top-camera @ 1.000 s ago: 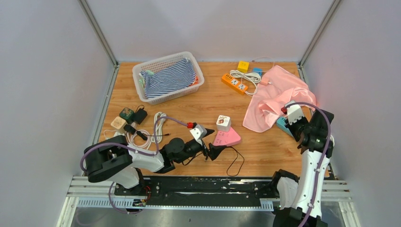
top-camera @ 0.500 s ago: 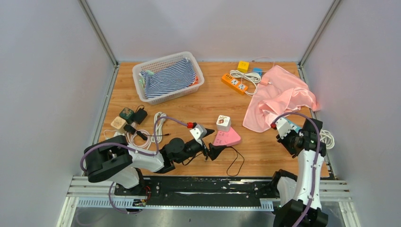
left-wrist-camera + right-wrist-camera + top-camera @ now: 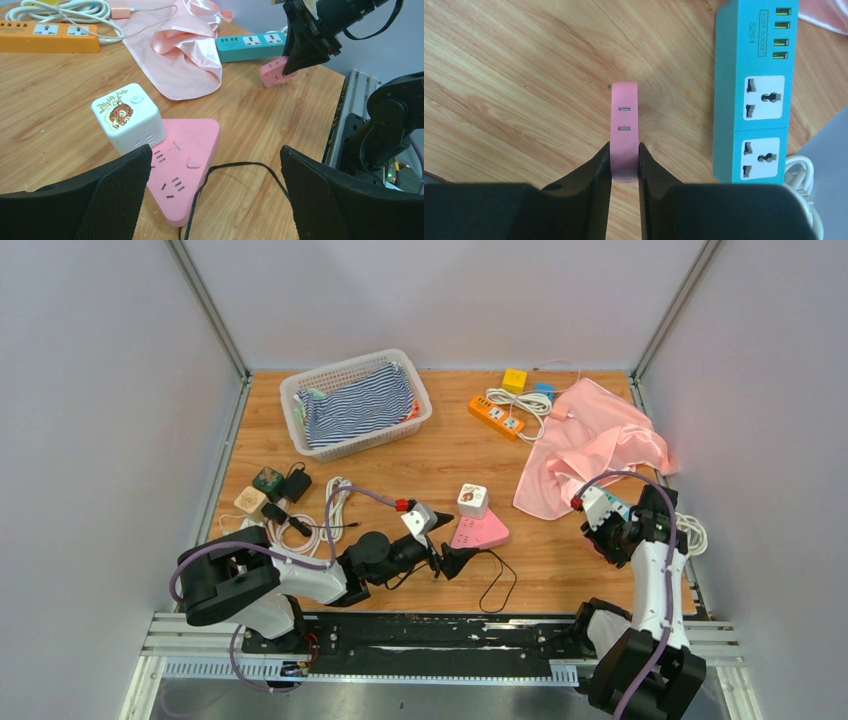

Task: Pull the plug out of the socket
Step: Place the plug at the center of the board.

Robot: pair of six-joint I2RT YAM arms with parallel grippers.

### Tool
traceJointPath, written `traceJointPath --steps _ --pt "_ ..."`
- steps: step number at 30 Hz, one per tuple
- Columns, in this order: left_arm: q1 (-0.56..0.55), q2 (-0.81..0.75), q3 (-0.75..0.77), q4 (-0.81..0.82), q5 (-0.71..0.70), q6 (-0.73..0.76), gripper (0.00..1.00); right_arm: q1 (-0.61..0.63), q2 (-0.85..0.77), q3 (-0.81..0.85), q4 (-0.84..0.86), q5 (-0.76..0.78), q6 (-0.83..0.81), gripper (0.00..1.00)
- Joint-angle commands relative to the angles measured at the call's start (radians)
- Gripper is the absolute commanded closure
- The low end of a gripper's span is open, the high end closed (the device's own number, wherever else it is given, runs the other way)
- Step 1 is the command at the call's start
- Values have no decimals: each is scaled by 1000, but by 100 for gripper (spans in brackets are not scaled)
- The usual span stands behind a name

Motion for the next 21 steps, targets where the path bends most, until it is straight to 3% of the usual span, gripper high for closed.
traceJointPath --steps 1,10,15,21 --pt "3 -1 -16 42 5 1 0 -15 23 -14 18 -22 -22 69" --pt "4 -2 -20 49 21 2 0 -15 72 26 -28 -28 -34 50" --pt "4 -7 -30 65 28 -1 0 -16 44 107 -141 -96 -50 23" --pt "4 -10 -44 90 30 -4 0 -15 26 220 -257 -187 -55 18"
